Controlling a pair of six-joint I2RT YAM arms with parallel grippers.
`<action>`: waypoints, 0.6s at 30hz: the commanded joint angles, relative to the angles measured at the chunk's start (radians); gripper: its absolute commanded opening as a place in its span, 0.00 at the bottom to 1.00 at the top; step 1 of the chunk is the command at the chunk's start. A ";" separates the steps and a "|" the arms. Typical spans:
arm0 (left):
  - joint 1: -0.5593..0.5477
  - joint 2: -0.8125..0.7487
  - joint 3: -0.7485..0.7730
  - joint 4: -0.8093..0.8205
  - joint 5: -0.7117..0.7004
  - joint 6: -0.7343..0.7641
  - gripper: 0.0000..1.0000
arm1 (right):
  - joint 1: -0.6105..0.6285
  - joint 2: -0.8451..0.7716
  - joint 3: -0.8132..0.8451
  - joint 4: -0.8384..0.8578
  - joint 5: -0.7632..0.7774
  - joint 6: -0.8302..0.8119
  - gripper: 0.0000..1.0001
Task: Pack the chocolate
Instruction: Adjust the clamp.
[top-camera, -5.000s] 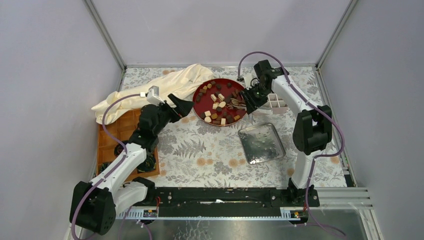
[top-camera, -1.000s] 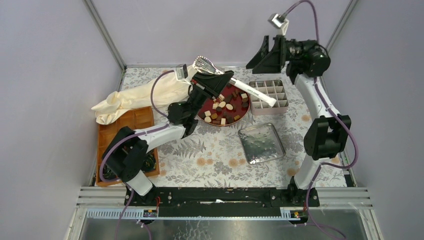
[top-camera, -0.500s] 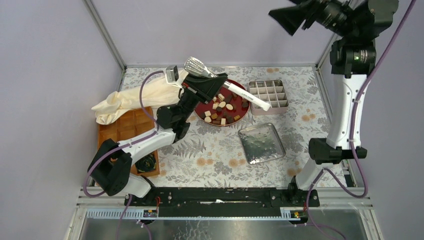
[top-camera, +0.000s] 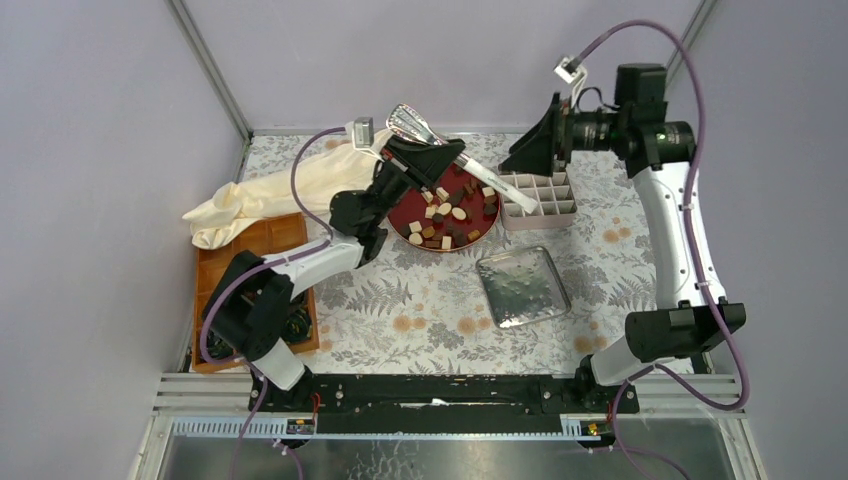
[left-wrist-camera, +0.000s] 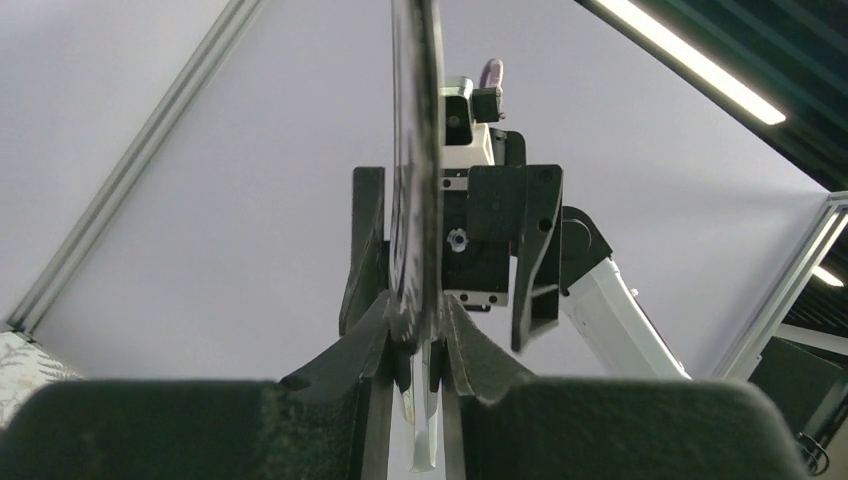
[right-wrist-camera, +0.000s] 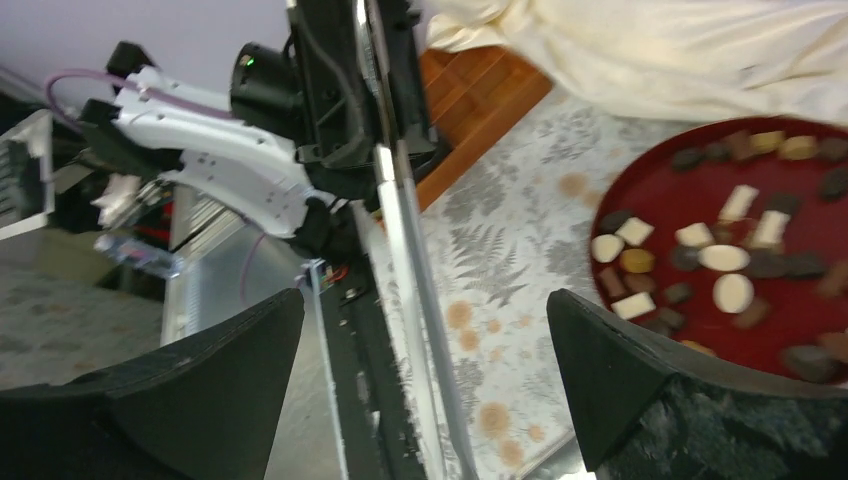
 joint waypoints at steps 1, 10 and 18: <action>0.002 0.032 0.068 0.123 0.057 -0.035 0.00 | 0.080 -0.058 -0.065 0.018 -0.062 0.002 1.00; 0.004 0.067 0.072 0.191 0.053 -0.092 0.00 | 0.173 -0.025 -0.142 0.119 -0.058 0.049 0.89; 0.003 0.082 0.071 0.195 0.021 -0.111 0.00 | 0.216 -0.010 -0.151 0.202 -0.049 0.141 0.69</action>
